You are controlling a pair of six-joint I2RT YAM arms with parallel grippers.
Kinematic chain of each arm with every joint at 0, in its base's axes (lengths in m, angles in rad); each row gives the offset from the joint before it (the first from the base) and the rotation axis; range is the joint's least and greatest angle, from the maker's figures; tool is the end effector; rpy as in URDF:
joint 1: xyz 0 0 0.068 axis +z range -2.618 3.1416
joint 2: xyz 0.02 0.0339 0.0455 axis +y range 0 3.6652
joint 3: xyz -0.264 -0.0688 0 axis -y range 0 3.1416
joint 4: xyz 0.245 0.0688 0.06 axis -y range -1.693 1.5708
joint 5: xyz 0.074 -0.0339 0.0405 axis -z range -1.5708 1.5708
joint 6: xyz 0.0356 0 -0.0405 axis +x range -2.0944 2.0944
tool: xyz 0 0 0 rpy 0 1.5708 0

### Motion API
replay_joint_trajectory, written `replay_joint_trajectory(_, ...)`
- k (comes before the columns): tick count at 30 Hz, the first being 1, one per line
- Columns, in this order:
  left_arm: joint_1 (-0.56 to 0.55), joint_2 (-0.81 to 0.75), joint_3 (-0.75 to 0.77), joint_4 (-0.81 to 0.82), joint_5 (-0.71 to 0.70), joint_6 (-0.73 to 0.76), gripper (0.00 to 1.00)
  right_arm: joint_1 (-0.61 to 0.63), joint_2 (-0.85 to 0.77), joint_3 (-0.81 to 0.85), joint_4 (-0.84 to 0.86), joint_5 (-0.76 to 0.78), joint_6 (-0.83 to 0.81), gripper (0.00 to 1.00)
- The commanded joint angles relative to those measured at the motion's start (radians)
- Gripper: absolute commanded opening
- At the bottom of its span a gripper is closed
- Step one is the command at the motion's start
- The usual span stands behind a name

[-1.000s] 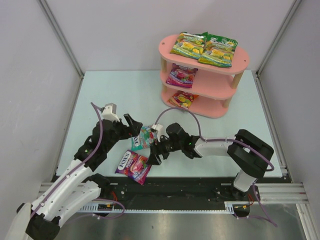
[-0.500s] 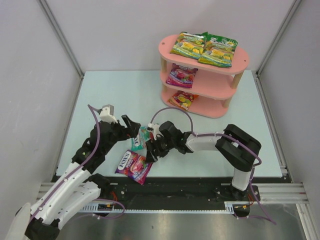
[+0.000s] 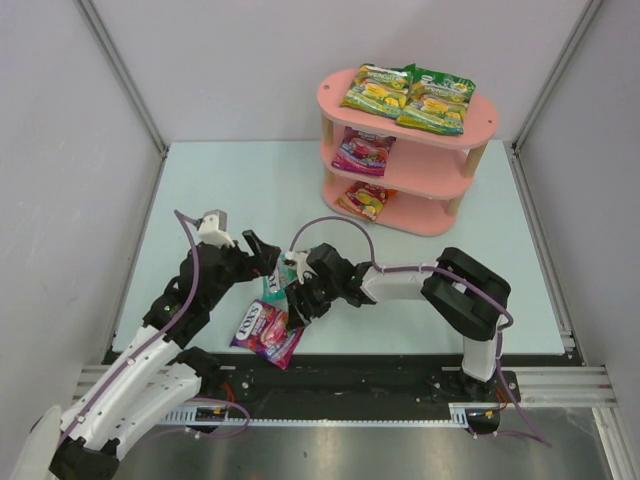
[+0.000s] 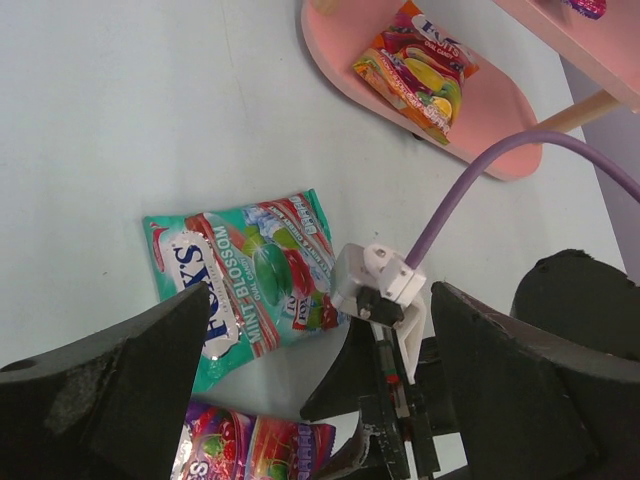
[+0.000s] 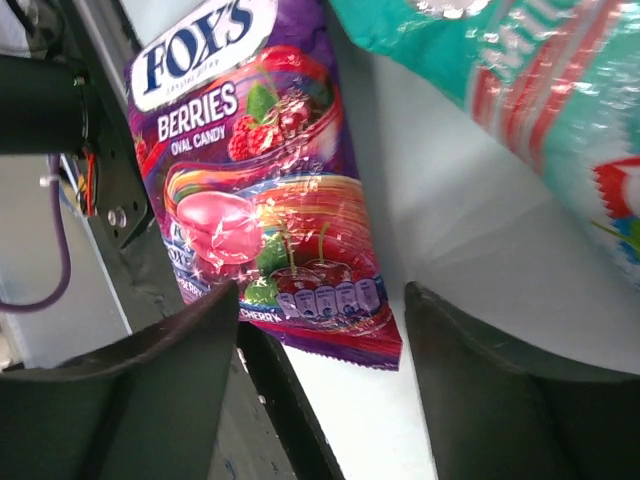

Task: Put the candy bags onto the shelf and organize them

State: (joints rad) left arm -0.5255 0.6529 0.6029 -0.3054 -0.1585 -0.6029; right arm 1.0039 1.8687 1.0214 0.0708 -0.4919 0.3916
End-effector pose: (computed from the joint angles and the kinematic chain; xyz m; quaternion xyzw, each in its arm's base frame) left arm 0.1415 -0.0756 0.2836 -0.0768 0.8160 -0.2494 0.5157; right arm 0.1898 0.3294 0.1481 -0.3594 0.8244 0.4131 0.1432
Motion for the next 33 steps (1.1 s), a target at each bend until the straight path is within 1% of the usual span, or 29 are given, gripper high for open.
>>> replay_joint_trajectory(1, -0.002, -0.022, 0.001, -0.006, -0.019, -0.006, 0.96, 0.012, 0.049, 0.031, -0.063, -0.049, -0.017, 0.53)
replay_joint_trajectory(3, -0.002, -0.024, 0.001, -0.009, -0.021, -0.006, 0.97, 0.007, 0.063, 0.037, -0.063, -0.08, -0.016, 0.33)
replay_joint_trajectory(4, -0.004, -0.022, 0.003, -0.011, -0.022, -0.005, 0.97, 0.006, 0.066, 0.042, -0.062, -0.089, -0.013, 0.14)
replay_joint_trajectory(6, -0.004, -0.027, 0.005, -0.014, -0.023, -0.005, 0.97, 0.002, 0.067, 0.042, -0.06, -0.105, -0.011, 0.0)
replay_joint_trajectory(8, -0.002, -0.032, 0.003, -0.018, -0.027, -0.003, 0.97, 0.004, 0.055, 0.042, -0.066, -0.094, -0.017, 0.0)
replay_joint_trajectory(11, -0.004, -0.038, -0.003, -0.021, -0.029, -0.005, 0.97, 0.012, 0.004, 0.036, -0.137, -0.009, -0.033, 0.0)
replay_joint_trajectory(14, -0.004, -0.041, -0.012, -0.02, -0.029, -0.006, 0.97, 0.006, -0.1, -0.023, -0.14, 0.074, -0.01, 0.0)
replay_joint_trajectory(15, -0.004, -0.041, -0.012, -0.018, -0.027, -0.008, 0.97, 0.002, -0.165, -0.043, -0.134, 0.091, -0.001, 0.0)
replay_joint_trajectory(17, -0.004, -0.041, -0.02, -0.012, -0.027, -0.009, 0.97, -0.02, -0.235, -0.113, -0.121, 0.136, 0.032, 0.0)
replay_joint_trajectory(18, -0.002, -0.039, -0.023, -0.011, -0.024, -0.011, 0.97, -0.03, -0.297, -0.136, -0.121, 0.154, 0.041, 0.0)
replay_joint_trajectory(23, -0.002, -0.019, -0.034, 0.018, -0.006, -0.02, 0.97, -0.091, -0.462, -0.24, -0.177, 0.297, 0.09, 0.0)
replay_joint_trajectory(25, -0.004, -0.009, -0.038, 0.028, 0.003, -0.023, 0.97, -0.128, -0.54, -0.296, -0.189, 0.332, 0.128, 0.0)
replay_joint_trajectory(27, -0.002, -0.004, -0.038, 0.034, 0.011, -0.018, 0.96, -0.151, -0.595, -0.349, -0.201, 0.403, 0.159, 0.0)
replay_joint_trajectory(30, -0.005, -0.013, -0.048, 0.054, 0.025, -0.011, 0.94, -0.194, -0.704, -0.398, -0.229, 0.545, 0.26, 0.0)
replay_joint_trajectory(31, -0.005, -0.016, -0.061, 0.074, 0.028, -0.011, 0.94, -0.209, -0.736, -0.43, -0.23, 0.581, 0.332, 0.0)
replay_joint_trajectory(32, -0.013, -0.019, -0.069, 0.086, 0.033, -0.011, 0.93, -0.215, -0.787, -0.449, -0.226, 0.646, 0.373, 0.0)
replay_joint_trajectory(33, -0.022, -0.018, -0.077, 0.098, 0.034, -0.017, 0.92, -0.215, -0.807, -0.461, -0.218, 0.673, 0.407, 0.0)
